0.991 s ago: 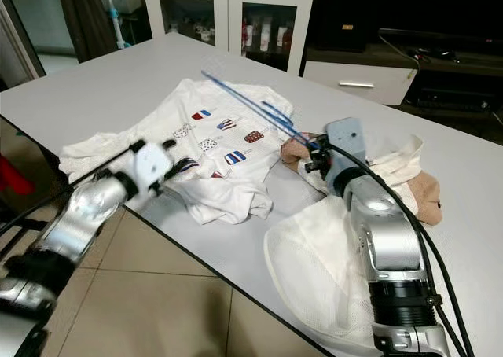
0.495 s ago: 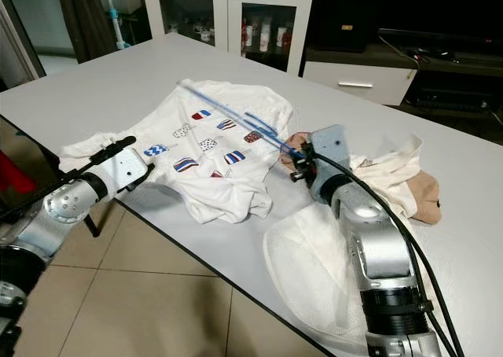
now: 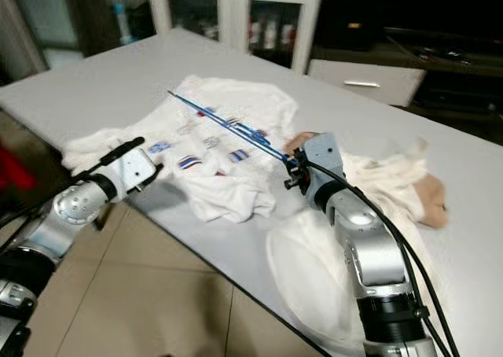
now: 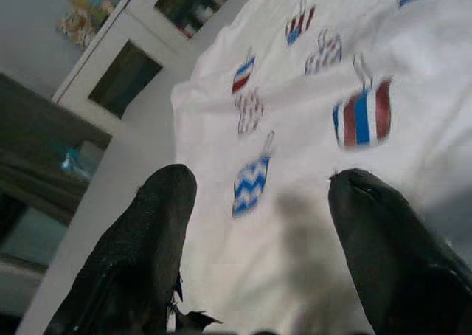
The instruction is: Hang hanger
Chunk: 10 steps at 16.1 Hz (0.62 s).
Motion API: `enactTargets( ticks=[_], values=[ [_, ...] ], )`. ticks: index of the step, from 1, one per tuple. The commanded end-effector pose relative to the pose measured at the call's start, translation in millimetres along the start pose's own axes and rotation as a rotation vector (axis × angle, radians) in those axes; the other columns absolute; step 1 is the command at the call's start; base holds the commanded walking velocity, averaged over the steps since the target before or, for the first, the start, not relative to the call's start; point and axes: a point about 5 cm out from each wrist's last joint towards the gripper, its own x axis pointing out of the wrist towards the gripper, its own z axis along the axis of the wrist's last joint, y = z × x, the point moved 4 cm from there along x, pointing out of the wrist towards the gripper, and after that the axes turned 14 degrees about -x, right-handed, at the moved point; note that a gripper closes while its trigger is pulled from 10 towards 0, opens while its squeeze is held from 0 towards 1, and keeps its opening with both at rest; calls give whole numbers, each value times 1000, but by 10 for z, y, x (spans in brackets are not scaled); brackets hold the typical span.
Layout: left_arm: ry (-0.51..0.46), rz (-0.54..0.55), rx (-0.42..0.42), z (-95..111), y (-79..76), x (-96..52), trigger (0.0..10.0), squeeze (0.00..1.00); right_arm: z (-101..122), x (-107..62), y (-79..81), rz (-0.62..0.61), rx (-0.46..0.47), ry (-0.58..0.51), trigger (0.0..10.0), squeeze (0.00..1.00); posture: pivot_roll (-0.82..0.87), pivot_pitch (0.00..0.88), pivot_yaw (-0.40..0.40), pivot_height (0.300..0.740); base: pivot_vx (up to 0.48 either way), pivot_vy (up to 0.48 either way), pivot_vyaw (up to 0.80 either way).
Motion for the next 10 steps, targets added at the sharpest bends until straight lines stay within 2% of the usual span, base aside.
enactTargets(
  ticks=[1, 5, 10],
  values=[
    [-27, 2, 18, 73, 20, 9, 10000, 0, 28, 9, -61, -28, -10, -5, 10000, 0, 70, 30, -12, 740, 0, 0, 800],
    [-57, 15, 27, 132, 50, 19, 10000, 0, -16, 5, -86, -51, -5, 11, 10000, 0, 68, 31, -11, 740, 0, 0, 800],
    [-67, -11, 11, 113, 17, 23, 10000, 0, -31, 10, -96, -56, 13, 20, 10000, 0, 66, 33, -12, 740, 0, 0, 0]
  ],
)
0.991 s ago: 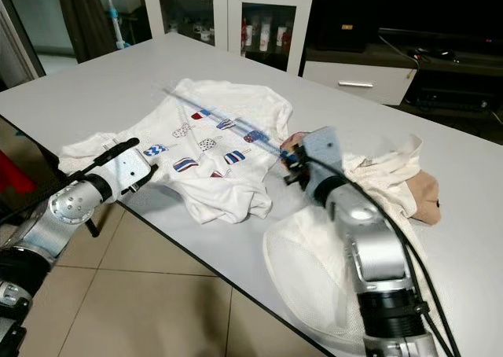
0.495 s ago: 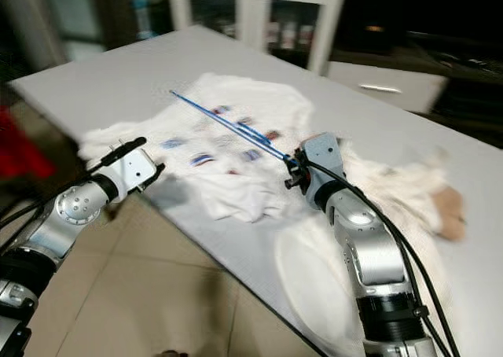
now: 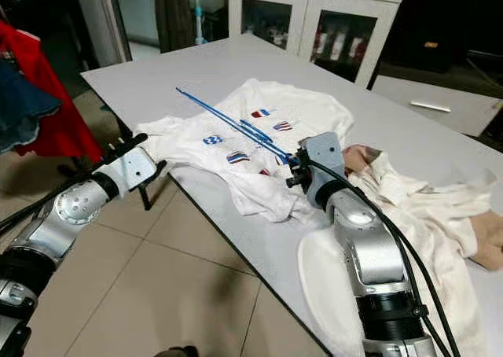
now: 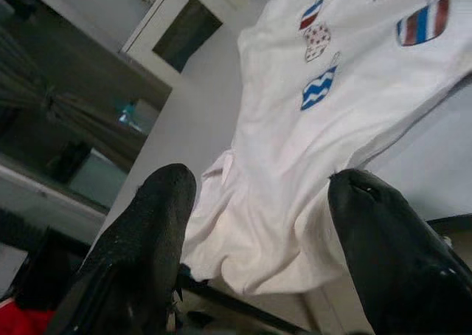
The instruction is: Hang hanger
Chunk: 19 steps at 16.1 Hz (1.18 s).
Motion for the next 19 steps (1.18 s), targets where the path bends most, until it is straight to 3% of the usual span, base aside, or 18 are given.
enactTargets(
  ticks=[1, 7, 14, 16, 18, 19],
  values=[
    [-5, 0, -7, 27, 38, 28, 10000, 0, -2, 3, -58, -19, 3, 4, 10000, 0, 66, 33, -13, 740, 0, 0, 0],
    [54, 53, -89, -123, 76, 62, 10000, 0, 21, 1, -49, -13, -1, -3, 10000, 0, 63, 32, -13, 740, 0, 0, 0],
    [21, 48, -61, -45, 43, 120, 10000, 0, 16, -23, -54, -15, 0, -3, 10000, 0, 49, 34, -10, 740, 0, 0, 0],
    [-49, 57, -36, 66, 48, 125, 10000, 0, 42, -27, -72, -32, 3, -20, 10000, 0, 52, 37, -10, 740, 0, 0, 0],
    [-190, 92, -239, 253, 61, 110, 10000, 0, 126, -57, -120, -85, -69, -70, 10000, 0, 50, 41, -9, 740, 0, 0, 0],
    [-252, 92, -432, 304, 50, 87, 10000, 0, 158, -97, -111, -104, -205, -92, 10000, 0, 48, 44, -9, 740, 0, 0, 0]
  ],
)
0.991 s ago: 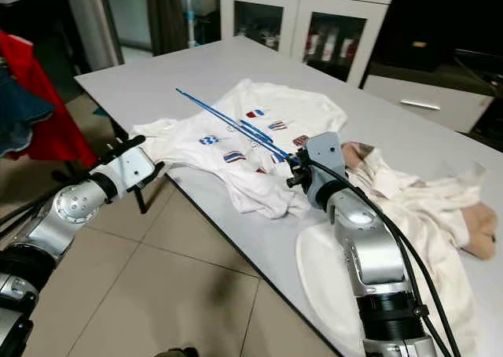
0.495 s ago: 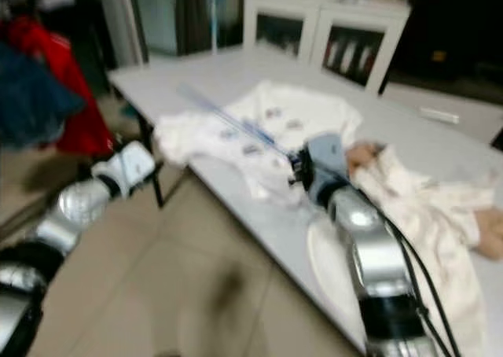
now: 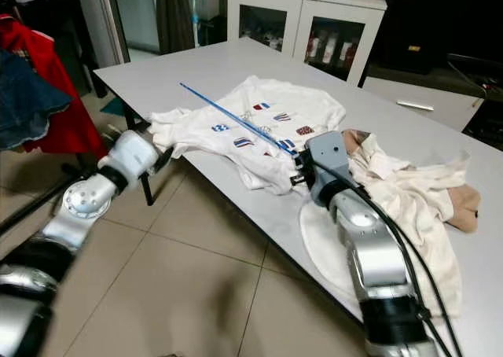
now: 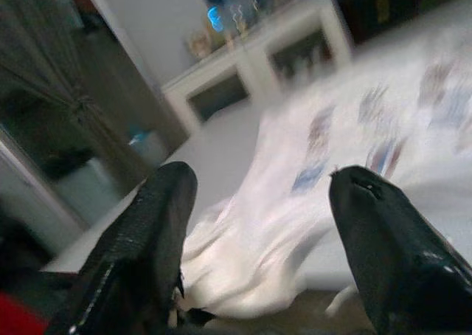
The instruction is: Hang hanger
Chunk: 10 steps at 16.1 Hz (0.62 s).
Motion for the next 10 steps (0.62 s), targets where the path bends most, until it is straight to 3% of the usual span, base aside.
enactTargets(
  ticks=[1, 3, 4, 6, 10],
  values=[
    [-19, 7, -133, 3, 32, -44, 10000, 0, 82, -39, -24, -30, -129, -42, 10000, 0, 48, 46, -10, 740, 0, 0, 0],
    [-24, 4, -213, -33, -20, -80, 10000, 0, 23, -72, -8, -37, -282, -28, 10000, 0, 49, 51, -12, 740, 0, 0, 0],
    [-23, 10, -281, -75, -80, -112, 10000, 0, -6, -86, -1, -40, -315, -20, 10000, 0, 50, 54, -13, 740, 0, 0, 0],
    [-25, 13, -316, -101, -129, -134, 10000, 0, 6, -77, -22, -60, -303, -18, 10000, 0, 51, 55, -15, 740, 0, 0, 0],
    [-28, 27, -413, -173, -357, -226, 10000, 0, -11, -34, -222, -195, -278, 15, 10000, 0, 57, 58, -19, 740, 0, 0, 0]
  ],
)
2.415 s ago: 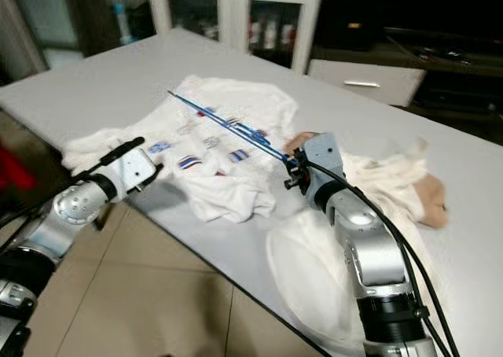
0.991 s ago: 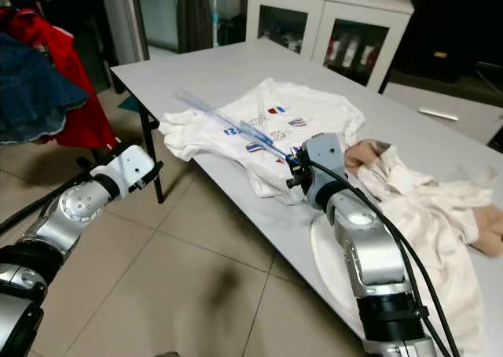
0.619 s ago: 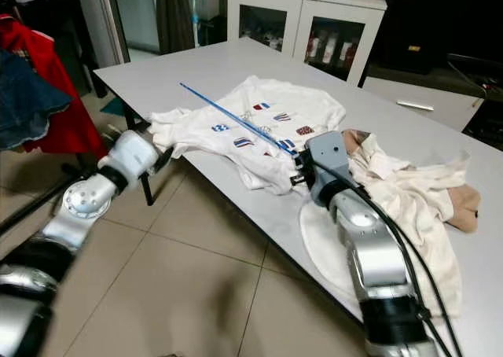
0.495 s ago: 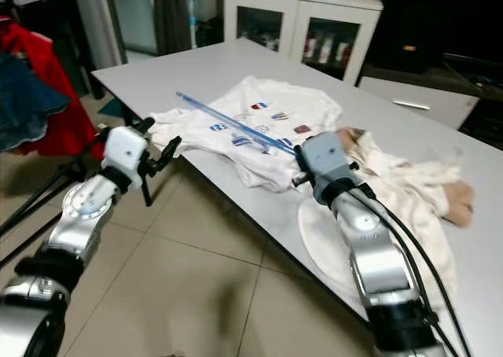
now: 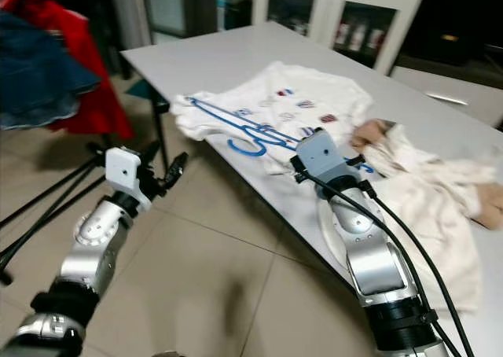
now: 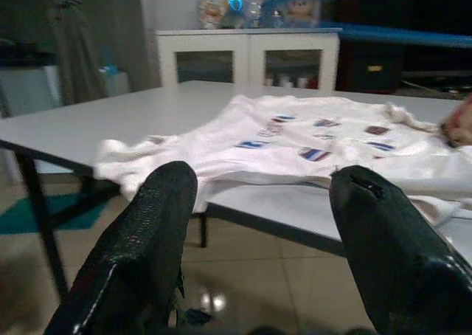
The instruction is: Hang hanger
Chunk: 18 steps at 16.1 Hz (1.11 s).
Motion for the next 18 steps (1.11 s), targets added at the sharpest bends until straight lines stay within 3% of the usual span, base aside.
enactTargets(
  ticks=[1, 4, 8, 18],
  values=[
    [-15, 8, -1, 25, -46, -7, 10000, 0, -115, -11, -99, -50, -17, 50, 10000, 0, 58, 59, -21, 740, 0, 0, 0],
    [-64, 60, 23, 108, -30, -10, 10000, 0, -177, -14, -148, -100, 9, 88, 10000, 0, 57, 61, -20, 740, 0, 0, 0],
    [-111, 132, 41, 202, 26, -7, 10000, 0, -148, -13, -76, -81, 20, 77, 10000, 0, 55, 61, -20, 740, 0, 0, 0],
    [-114, 161, 41, 209, 1, 1, 10000, 0, -104, -9, 47, -39, 28, 51, 10000, 0, 61, 61, -15, 740, 393, 0, 0]
  ],
)
